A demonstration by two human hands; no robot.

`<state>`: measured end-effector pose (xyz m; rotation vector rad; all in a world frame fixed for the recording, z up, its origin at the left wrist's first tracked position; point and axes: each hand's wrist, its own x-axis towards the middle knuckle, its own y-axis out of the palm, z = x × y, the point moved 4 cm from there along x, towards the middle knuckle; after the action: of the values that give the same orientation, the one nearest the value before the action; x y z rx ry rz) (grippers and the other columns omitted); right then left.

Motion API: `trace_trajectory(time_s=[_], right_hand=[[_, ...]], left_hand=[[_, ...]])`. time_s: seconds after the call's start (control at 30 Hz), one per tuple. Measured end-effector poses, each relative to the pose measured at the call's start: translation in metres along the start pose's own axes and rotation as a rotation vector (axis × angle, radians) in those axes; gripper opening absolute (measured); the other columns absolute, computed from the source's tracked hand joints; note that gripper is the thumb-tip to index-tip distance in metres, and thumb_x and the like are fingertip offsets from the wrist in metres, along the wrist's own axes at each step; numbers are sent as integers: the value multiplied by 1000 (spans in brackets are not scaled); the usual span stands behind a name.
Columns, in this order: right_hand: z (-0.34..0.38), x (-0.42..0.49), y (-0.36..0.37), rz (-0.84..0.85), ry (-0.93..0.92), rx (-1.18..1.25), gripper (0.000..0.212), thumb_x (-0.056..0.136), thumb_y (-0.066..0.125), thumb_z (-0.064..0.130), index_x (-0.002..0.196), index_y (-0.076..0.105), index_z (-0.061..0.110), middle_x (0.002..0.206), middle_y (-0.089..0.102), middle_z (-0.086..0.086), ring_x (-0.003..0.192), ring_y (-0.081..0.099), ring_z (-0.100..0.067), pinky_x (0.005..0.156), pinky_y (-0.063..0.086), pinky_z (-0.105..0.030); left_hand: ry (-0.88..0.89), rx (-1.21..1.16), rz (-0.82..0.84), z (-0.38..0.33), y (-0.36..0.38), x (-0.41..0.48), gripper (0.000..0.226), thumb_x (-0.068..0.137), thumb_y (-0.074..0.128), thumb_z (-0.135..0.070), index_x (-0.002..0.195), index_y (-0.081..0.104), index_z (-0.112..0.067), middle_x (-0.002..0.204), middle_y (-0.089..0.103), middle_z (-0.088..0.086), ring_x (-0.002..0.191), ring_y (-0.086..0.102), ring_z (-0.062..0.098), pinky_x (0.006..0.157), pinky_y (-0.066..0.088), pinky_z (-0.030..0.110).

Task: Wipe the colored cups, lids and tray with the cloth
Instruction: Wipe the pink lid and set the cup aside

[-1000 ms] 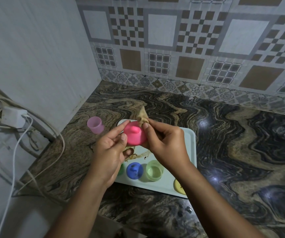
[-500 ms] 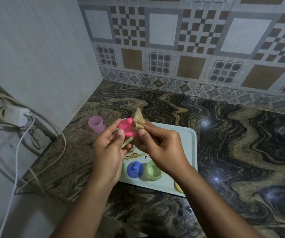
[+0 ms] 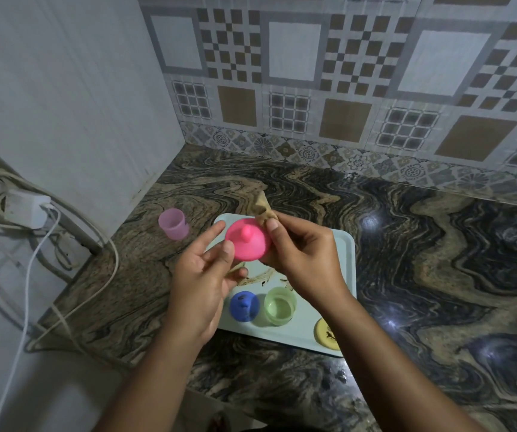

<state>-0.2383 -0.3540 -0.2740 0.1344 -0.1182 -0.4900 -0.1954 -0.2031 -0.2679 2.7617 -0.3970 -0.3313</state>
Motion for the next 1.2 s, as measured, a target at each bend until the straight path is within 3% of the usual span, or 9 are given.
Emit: trace_trajectory(time_s=[0.13,0.23,0.33,0.5,0.67,0.77,0.9,1.03,1.2], right_hand=[[1,-9,5,52,-49,-75,22,98,66,16,117,76,16,100,79,2,91,71,-9,79,58,-31],[-5,-13,8,70,-44,-86,26,97,66,21,121,74,17,115,76,-4,106,71,-13,94,57,-42],[-2,-11,7,53,-102,-151,29,95,66,27,121,74,19,113,77,-2,106,73,-16,89,60,-49],[2,2,2,-15,-63,-163,20,97,67,22,112,78,15,100,79,0,93,76,-15,75,64,-46],[-1,7,9,-20,5,-154,18,98,66,19,110,78,14,97,79,-2,90,77,-17,74,64,-49],[1,7,15,8,4,-95,21,99,65,19,116,76,13,106,78,-2,102,74,-19,83,62,-48],[10,-3,16,50,-82,-123,22,98,65,14,118,76,17,107,78,4,101,74,-13,84,61,-35],[5,-14,21,39,-122,-232,26,95,67,24,119,76,19,108,78,3,102,72,-6,88,61,-45],[8,-2,16,-27,-122,-228,21,96,68,22,113,78,17,103,79,5,99,74,-6,82,62,-45]], left_hand=[[33,3,-27,-2,-2,4,37,99,52,-15,136,57,-16,120,72,2,105,68,17,71,54,27],[66,72,68,-2,5,0,54,93,56,-15,147,44,-16,127,69,1,118,65,20,84,55,34],[85,110,87,-2,3,0,55,95,53,0,146,44,-16,122,71,-6,108,64,15,69,51,22],[3,34,93,-4,-2,4,36,96,51,-3,128,60,-19,97,75,2,83,51,19,55,44,21],[46,36,66,-6,-1,1,42,91,57,-18,133,58,-19,110,74,0,94,65,15,64,51,26],[88,72,20,-6,0,2,46,94,57,-8,138,52,-20,108,75,-7,90,68,8,66,53,25],[92,49,-103,-9,-10,9,35,96,58,-13,131,59,-16,108,75,3,90,70,11,65,53,24],[84,90,-62,-12,-9,9,33,101,51,-14,133,60,-18,117,73,3,95,68,11,63,50,24],[54,108,6,-9,-6,6,33,102,47,-9,123,67,-24,113,73,1,79,59,8,54,43,21]])
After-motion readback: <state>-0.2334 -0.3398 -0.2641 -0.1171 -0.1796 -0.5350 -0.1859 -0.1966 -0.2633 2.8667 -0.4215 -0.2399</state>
